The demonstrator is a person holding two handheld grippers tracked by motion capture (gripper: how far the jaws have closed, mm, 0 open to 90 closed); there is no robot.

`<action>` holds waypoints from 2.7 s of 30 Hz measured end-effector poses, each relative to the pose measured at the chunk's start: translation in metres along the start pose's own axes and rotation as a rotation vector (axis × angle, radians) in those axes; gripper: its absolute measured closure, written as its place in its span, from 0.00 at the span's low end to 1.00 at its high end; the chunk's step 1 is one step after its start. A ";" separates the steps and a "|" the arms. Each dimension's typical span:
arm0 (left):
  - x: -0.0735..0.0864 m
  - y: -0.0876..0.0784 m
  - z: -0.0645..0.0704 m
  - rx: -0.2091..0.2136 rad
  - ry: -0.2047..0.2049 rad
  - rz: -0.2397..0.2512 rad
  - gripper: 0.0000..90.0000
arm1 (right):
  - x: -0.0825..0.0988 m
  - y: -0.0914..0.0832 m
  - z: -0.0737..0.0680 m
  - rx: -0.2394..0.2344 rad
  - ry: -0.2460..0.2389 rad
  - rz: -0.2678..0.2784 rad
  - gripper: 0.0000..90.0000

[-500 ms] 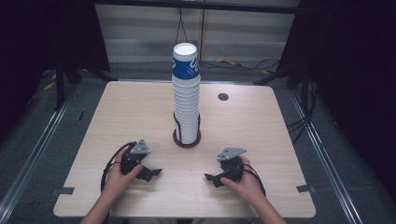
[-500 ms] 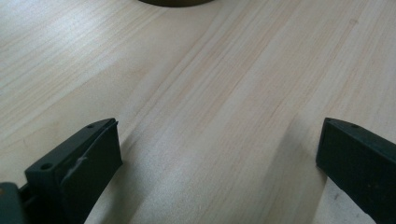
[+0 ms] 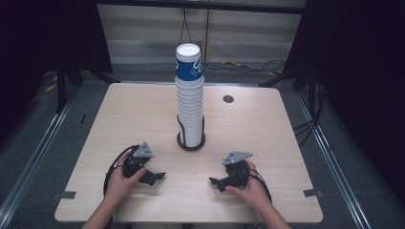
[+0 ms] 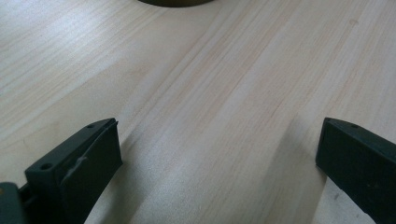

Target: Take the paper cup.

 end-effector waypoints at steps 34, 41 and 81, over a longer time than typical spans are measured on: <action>-0.057 -0.032 0.004 0.151 -0.124 0.058 0.18 | -0.106 -0.039 0.021 -0.151 -0.075 -0.025 0.15; -0.079 -0.039 -0.002 0.148 -0.115 0.064 0.18 | -0.128 -0.050 0.029 -0.150 -0.075 -0.016 0.15; -0.191 -0.063 -0.019 0.128 -0.019 0.091 0.18 | -0.250 -0.086 0.051 -0.059 -0.113 0.037 0.15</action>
Point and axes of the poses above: each handheld gripper's, and its own axes: y roughly forward along the jaws, x roughly out of its underside, z roughly to its right, the point moved 6 cm from there along y, roughly forward along the jaws, and after that the axes turned 6 degrees about z, right-handed, at the moved point
